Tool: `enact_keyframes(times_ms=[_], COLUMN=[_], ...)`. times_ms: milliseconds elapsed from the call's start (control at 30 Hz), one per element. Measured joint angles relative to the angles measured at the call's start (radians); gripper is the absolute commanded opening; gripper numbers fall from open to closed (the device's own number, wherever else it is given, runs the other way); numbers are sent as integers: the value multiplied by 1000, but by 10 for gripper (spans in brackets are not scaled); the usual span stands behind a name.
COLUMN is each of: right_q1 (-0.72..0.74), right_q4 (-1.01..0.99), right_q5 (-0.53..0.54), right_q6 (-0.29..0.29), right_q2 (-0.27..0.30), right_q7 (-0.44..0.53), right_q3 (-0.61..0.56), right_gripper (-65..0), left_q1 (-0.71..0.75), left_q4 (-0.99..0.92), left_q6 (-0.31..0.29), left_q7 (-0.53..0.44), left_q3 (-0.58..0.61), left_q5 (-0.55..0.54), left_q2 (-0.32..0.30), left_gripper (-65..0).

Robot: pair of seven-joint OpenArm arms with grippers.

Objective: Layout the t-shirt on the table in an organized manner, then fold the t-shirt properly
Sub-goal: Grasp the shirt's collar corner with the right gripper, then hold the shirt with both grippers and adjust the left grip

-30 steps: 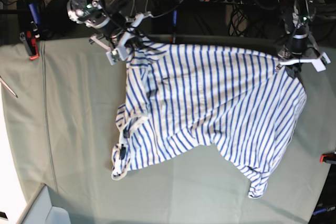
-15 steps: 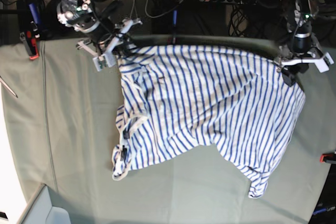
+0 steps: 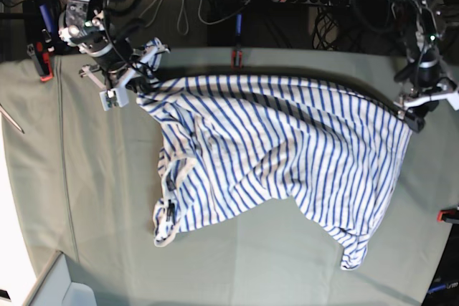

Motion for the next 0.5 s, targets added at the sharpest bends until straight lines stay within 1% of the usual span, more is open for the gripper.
enact_keyframes(times_ms=[200,400,433,500], right_q1=[-6,-12,-14,-16], right_q4=[0,0,0,0], right_q5=[0,0,0,0], right_q6=[0,0,0,0], right_q2=[3,3,3,3], right_q7=[0,1,2,0], right_q3=[0,0,0,0], right_gripper=[-650,-650,-650,-650], left_q1=[-88,-141,-146,-158], left_q4=[-121,-216,-230,-255], left_q6=[13,5,7,12], left_q7=[7,3,4,1], left_q3=[2,5,5,14], left_q5=[-1,-1,-2,-1], left_q2=[0,0,0,0], left_gripper=[-270,-273,-284,-339])
